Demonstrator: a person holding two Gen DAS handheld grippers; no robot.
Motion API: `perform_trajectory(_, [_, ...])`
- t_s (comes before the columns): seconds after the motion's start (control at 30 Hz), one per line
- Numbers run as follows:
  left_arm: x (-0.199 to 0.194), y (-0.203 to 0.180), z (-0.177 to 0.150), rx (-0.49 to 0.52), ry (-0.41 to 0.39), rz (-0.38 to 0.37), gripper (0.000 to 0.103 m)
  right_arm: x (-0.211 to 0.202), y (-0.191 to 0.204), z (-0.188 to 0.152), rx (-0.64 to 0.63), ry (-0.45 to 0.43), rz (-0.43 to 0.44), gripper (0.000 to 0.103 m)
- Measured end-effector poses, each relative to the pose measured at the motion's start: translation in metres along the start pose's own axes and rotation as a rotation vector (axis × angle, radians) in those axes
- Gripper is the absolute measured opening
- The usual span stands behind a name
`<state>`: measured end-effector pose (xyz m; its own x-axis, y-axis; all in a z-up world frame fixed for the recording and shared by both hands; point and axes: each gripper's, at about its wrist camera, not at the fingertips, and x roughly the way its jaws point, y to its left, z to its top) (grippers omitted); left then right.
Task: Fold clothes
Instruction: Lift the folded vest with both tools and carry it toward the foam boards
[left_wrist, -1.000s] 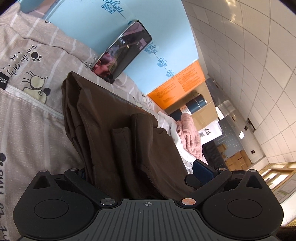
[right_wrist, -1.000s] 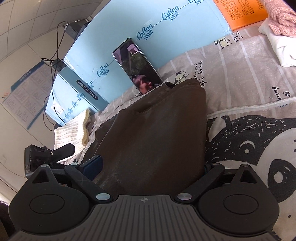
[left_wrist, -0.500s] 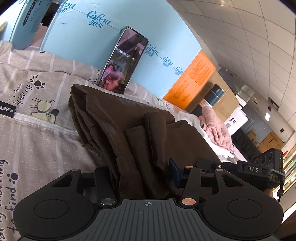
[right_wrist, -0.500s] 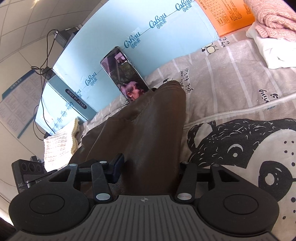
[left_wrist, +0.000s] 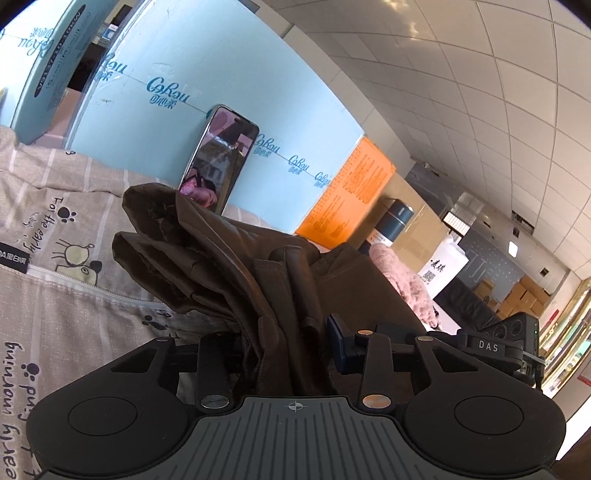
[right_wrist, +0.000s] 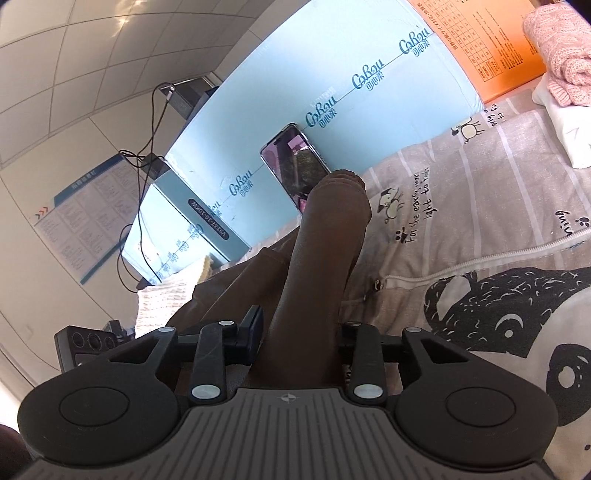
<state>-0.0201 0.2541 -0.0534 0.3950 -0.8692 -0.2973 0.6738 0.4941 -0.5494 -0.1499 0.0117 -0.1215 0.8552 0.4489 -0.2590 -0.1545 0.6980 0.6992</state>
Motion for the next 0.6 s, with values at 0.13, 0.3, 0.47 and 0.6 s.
perform_trajectory(0.13, [-0.027,-0.006,-0.006,-0.016,-0.044,0.041,0.035,0.007,0.01,-0.001,0.089,0.037,0.023,0.028])
perform_trajectory(0.3, [-0.068,-0.006,-0.013,-0.035,-0.118,0.129,0.035,0.027,0.041,-0.01,0.105,0.086,0.04,0.028])
perform_trajectory(0.47, [-0.112,-0.004,-0.016,-0.059,-0.202,0.236,0.035,0.062,0.088,-0.024,0.055,0.146,0.042,0.028])
perform_trajectory(0.6, [-0.148,0.001,-0.007,-0.038,-0.298,0.32,0.035,0.097,0.132,-0.029,-0.008,0.185,0.068,0.028])
